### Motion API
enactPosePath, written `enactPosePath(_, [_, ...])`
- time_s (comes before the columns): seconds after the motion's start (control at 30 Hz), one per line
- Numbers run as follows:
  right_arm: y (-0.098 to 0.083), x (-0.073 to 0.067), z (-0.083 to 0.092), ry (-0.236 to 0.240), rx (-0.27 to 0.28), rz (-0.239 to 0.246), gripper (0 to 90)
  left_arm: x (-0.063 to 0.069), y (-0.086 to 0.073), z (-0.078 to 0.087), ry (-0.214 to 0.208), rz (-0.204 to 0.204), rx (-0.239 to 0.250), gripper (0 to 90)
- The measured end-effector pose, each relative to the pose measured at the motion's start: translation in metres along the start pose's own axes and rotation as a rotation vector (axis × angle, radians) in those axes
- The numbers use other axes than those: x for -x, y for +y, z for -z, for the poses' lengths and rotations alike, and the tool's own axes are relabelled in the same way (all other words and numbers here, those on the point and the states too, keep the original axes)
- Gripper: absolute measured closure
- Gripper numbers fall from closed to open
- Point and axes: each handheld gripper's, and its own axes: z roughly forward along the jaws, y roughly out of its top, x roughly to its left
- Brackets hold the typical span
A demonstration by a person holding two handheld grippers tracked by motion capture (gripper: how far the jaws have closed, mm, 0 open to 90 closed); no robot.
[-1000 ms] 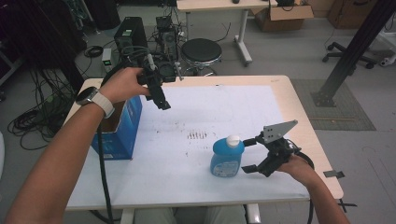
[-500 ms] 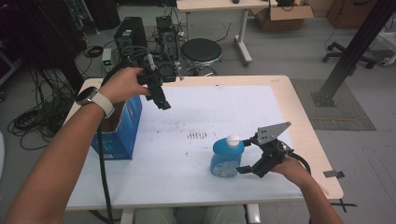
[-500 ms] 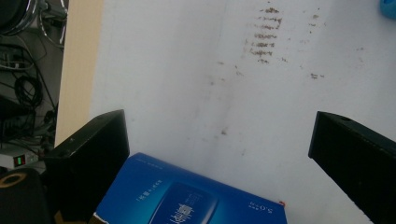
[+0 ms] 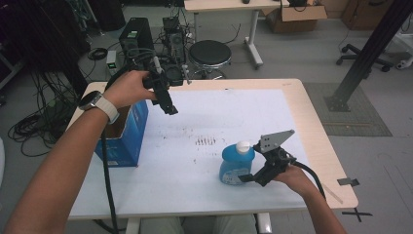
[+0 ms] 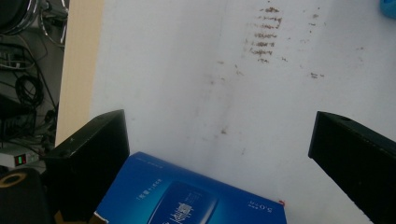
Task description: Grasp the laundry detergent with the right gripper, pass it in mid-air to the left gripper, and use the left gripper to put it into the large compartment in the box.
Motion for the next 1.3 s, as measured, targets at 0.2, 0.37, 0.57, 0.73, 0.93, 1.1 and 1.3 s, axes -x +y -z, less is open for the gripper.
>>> enactPosePath(0.2, [0.0,0.0001,-0.0064,0.0,0.016,0.0,10.1,0.0006,-0.0004,0.0004,-0.001,0.004,-0.004,5.8])
enactPosePath(0.37, [-0.0007,0.0014,-0.0065,0.013,0.026,0.001,18.5,0.0008,-0.0003,-0.0002,0.003,0.006,0.001,5.8])
enactPosePath(0.57, [-0.0009,0.0013,-0.0059,0.009,0.028,0.005,22.9,0.001,0.0001,0.0001,0.002,0.005,0.002,5.9])
enactPosePath(0.73, [-0.0004,0.0013,-0.0061,0.014,0.031,0.014,27.3,0.0009,0.0,0.0004,0.004,0.001,-0.002,6.0])
enactPosePath(0.93, [-0.001,0.0018,-0.0066,0.014,0.024,0.014,27.8,0.0013,-0.0001,-0.0002,0.005,0.009,0.005,5.9])
enactPosePath(1.1, [-0.0008,0.0028,-0.0068,0.016,0.025,0.019,32.3,0.0009,-0.0003,-0.0003,0.003,0.005,0.002,6.0])
enactPosePath(1.3, [-0.001,0.0039,-0.0072,0.019,0.026,0.022,35.6,0.0005,-0.0001,-0.0008,0.002,0.003,0.0,6.0])
